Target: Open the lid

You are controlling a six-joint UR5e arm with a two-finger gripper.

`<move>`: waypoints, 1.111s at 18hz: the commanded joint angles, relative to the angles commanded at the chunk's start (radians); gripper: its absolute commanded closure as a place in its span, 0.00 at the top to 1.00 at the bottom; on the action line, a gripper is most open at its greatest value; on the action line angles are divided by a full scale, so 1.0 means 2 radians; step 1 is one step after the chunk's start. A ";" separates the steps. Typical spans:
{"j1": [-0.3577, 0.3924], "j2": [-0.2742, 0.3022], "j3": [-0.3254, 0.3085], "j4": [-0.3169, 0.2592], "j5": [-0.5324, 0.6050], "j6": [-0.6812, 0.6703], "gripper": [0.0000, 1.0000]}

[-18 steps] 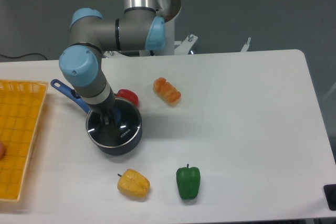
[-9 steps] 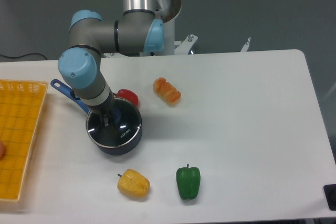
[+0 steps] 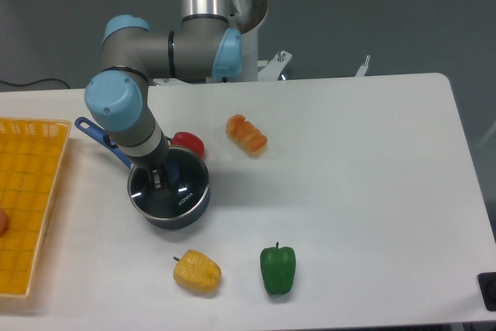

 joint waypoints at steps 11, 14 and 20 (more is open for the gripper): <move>0.000 0.000 0.002 -0.001 0.002 0.001 0.59; 0.000 0.001 0.005 -0.003 0.002 0.001 0.59; 0.006 0.006 0.032 -0.021 0.001 0.008 0.59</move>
